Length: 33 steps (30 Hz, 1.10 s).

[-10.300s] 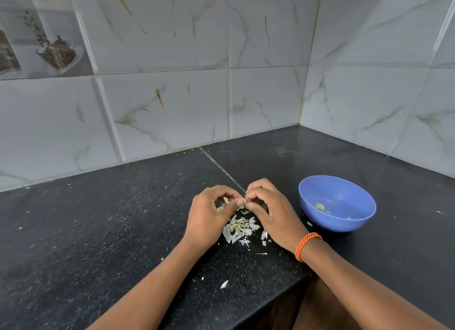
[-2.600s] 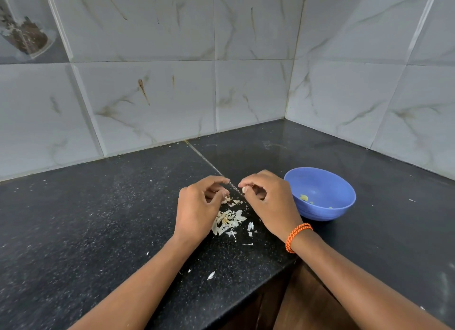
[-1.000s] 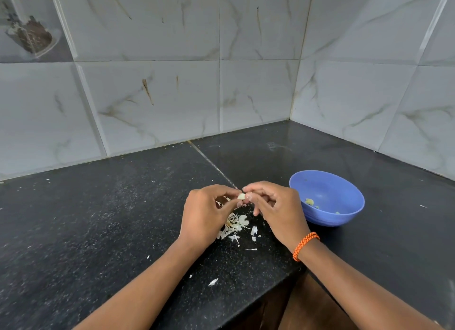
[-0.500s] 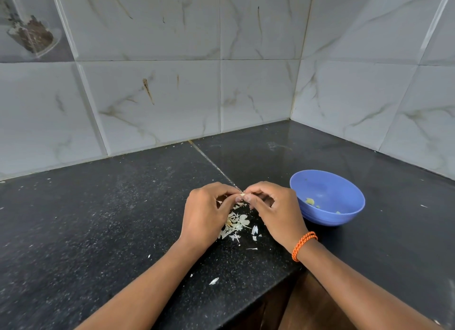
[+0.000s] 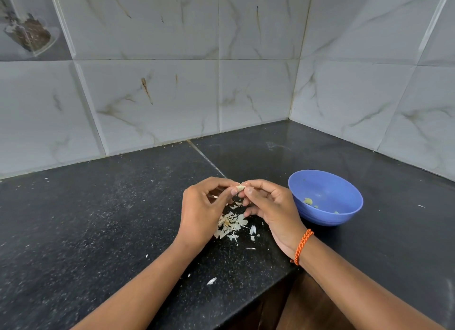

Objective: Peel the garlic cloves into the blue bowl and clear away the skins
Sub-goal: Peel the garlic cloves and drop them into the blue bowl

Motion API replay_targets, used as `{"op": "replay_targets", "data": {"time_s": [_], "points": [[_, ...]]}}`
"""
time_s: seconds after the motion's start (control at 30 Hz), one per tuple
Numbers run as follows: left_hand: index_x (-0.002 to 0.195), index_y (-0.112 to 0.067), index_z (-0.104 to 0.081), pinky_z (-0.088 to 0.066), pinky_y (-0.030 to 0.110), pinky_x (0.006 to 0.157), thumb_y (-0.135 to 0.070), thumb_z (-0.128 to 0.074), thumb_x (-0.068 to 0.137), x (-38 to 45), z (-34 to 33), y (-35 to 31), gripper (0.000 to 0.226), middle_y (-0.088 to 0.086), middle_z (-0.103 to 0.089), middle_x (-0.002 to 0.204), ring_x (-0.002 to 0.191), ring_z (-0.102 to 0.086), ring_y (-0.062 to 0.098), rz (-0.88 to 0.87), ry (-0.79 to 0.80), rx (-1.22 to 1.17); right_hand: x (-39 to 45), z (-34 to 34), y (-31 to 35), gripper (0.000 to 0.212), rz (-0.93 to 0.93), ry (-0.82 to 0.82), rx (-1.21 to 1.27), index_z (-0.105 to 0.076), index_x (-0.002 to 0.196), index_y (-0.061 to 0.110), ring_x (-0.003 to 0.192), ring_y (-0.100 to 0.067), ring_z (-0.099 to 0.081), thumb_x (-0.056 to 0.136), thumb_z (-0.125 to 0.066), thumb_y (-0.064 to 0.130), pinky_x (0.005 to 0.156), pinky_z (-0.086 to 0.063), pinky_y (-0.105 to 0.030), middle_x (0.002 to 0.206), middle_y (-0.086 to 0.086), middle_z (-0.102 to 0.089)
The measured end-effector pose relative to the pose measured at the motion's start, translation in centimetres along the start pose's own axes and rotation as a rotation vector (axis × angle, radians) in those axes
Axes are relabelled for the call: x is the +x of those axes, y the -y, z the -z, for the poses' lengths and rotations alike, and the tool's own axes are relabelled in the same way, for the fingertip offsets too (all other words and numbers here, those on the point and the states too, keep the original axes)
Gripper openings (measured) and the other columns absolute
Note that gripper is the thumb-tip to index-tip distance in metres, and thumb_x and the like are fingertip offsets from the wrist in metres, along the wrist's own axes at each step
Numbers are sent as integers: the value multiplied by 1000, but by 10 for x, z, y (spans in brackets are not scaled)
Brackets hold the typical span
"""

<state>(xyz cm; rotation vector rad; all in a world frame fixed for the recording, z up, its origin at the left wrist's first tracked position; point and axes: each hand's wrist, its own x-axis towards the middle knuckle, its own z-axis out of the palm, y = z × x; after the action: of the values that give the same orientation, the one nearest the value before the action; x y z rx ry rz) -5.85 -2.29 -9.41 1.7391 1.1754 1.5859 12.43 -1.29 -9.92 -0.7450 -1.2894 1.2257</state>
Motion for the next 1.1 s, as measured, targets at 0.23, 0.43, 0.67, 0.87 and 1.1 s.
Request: {"op": "replay_targets", "data": {"time_s": [0.23, 0.43, 0.67, 0.87, 1.1], "points": [[97, -30, -80, -62, 45, 78, -22, -90, 90, 0, -2, 3, 15, -8, -79, 94, 83, -73, 19, 10, -18, 15, -1, -7, 4, 13, 27, -32, -1, -69, 111, -1, 107, -31, -75, 99, -70, 3, 81, -64, -39, 112, -15, -77], [100, -43, -74, -57, 49, 71, -22, -87, 89, -1, -4, 7, 28, -8, -66, 95, 78, -61, 18, -34, -14, 238, 6, -2, 14, 6, 175, -118, -345, -74, 102, 6, 80, -27, -78, 98, -72, 3, 73, -66, -40, 89, -10, -79], [99, -41, -74, -58, 43, 75, -17, -74, 97, 1, 0, 9, 23, -15, -68, 91, 81, -64, 10, 17, -59, 320, 8, 11, 1, 8, 280, -7, -1101, -81, 104, 22, 83, -10, -69, 98, -76, 21, 78, -59, -34, 91, 9, -74], [100, -40, -75, -58, 39, 74, -18, -73, 97, 1, -1, 10, 22, -16, -68, 88, 79, -65, 9, 43, -44, 337, 22, -7, 37, 13, 342, 184, -1367, -77, 96, 17, 86, -23, -64, 102, -66, 13, 74, -51, -38, 95, 1, -66], [100, -40, -75, -58, 40, 73, -15, -74, 96, 4, 0, 13, 25, -14, -67, 84, 74, -62, 10, 74, -58, 306, 19, -9, 25, 22, 423, 232, -1531, -69, 93, 15, 91, -28, -62, 90, -62, -6, 72, -49, -39, 95, -3, -61]]}}
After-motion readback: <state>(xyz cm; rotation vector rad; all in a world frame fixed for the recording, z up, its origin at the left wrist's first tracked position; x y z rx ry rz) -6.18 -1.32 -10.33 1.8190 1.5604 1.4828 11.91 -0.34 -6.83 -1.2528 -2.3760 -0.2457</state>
